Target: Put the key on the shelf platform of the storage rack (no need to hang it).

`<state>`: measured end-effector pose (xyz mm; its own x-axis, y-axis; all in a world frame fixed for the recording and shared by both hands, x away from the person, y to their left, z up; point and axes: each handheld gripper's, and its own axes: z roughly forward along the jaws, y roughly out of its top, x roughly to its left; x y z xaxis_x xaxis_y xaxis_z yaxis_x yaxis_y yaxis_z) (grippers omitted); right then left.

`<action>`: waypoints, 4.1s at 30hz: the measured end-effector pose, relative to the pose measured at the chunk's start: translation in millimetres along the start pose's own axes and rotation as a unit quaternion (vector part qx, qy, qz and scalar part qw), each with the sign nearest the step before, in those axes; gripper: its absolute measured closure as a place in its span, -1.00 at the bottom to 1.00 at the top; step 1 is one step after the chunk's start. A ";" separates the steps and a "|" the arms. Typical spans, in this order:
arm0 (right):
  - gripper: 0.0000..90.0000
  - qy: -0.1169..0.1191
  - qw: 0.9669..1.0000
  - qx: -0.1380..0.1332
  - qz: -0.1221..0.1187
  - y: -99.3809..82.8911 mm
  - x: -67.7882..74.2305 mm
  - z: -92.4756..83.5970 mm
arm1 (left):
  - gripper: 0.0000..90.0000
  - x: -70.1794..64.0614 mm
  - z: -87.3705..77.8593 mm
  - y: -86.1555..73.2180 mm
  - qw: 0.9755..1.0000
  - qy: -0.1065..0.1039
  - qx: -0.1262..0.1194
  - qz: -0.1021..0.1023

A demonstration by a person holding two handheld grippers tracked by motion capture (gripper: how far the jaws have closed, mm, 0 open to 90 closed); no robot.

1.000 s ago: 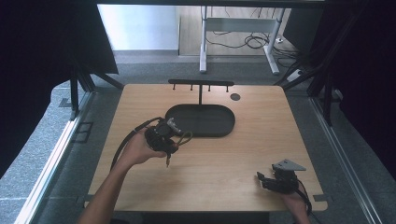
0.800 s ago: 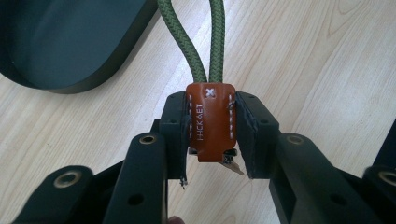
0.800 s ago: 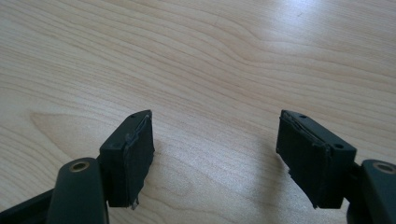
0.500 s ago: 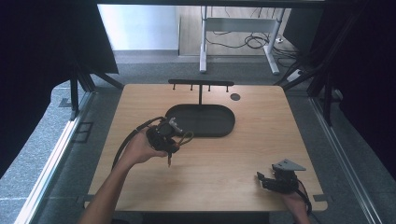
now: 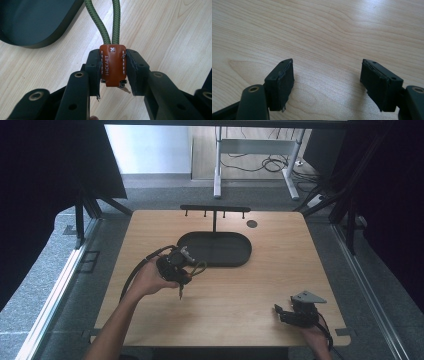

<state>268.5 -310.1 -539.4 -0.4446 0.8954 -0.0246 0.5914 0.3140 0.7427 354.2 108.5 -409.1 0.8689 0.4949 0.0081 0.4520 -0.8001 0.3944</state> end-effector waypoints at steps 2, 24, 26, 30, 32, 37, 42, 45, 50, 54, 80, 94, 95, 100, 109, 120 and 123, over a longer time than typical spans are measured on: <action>-0.40 0.001 1.000 -0.001 0.003 -0.2 -0.3 0.3 | 0.48 -0.2 -0.1 0.6 1.000 -0.001 0.001 0.001; -0.41 0.002 1.000 0.000 0.007 2.1 3.1 3.3 | 0.48 4.8 18.7 -14.5 1.000 -0.018 0.006 -0.013; -0.41 0.002 1.000 0.000 0.008 2.3 3.7 3.5 | 0.48 6.0 20.0 -15.9 1.000 -0.019 0.008 -0.015; -0.42 0.003 1.000 0.000 0.007 2.7 4.6 4.0 | 0.48 6.7 21.2 -17.0 1.000 -0.020 0.008 -0.017; -0.42 0.003 1.000 0.000 0.006 2.8 4.9 4.2 | 0.48 6.5 21.3 -16.9 1.000 -0.021 0.008 -0.016; -0.42 0.003 1.000 0.000 0.007 2.8 4.8 4.2 | 0.48 6.1 22.2 -16.0 1.000 -0.021 0.009 -0.015; -0.43 0.004 1.000 0.001 0.007 2.8 4.8 4.2 | 0.48 5.0 24.6 -14.9 1.000 -0.023 0.010 -0.014; -0.43 0.004 1.000 0.000 0.007 2.9 4.8 4.2 | 0.48 4.6 27.1 -14.8 1.000 -0.025 0.010 -0.013; -0.43 0.004 1.000 0.000 0.007 2.9 4.8 4.2 | 0.48 5.6 29.1 -15.0 0.999 -0.027 0.010 -0.015; -0.43 0.003 1.000 0.001 0.007 2.9 5.0 4.3 | 0.48 5.4 29.3 -15.2 0.999 -0.026 0.011 -0.014; -0.49 -0.001 1.000 0.004 0.013 4.3 7.4 6.1 | 0.48 6.3 50.5 -23.6 0.999 -0.040 0.017 -0.026; -0.51 0.000 1.000 0.004 0.014 4.7 7.7 6.5 | 0.49 5.6 35.7 -9.3 1.000 -0.029 0.009 -0.009; -0.51 0.000 1.000 0.004 0.014 4.7 7.6 6.5 | 0.48 6.2 34.8 -8.0 0.999 -0.029 0.008 -0.009; -0.51 0.000 1.000 0.004 0.014 4.7 7.6 6.5 | 0.49 8.9 31.0 -2.0 1.000 -0.024 0.007 -0.005; -0.51 0.000 1.000 0.004 0.014 4.7 7.6 6.5 | 0.49 16.9 25.8 11.1 1.000 -0.019 0.008 -0.004; -0.51 0.000 1.000 0.004 0.014 4.7 7.5 6.5 | 0.49 27.0 25.9 32.2 1.000 -0.013 0.018 0.005; -0.51 0.000 1.000 0.004 0.014 4.7 7.5 6.5 | 0.49 30.4 25.6 37.0 1.000 -0.015 0.015 0.006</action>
<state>272.3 -299.9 -540.5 -0.4277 0.9039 -0.0033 0.6095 0.2910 0.7375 402.5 85.3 -417.8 0.8795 0.4756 -0.0159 0.4476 -0.8154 0.3671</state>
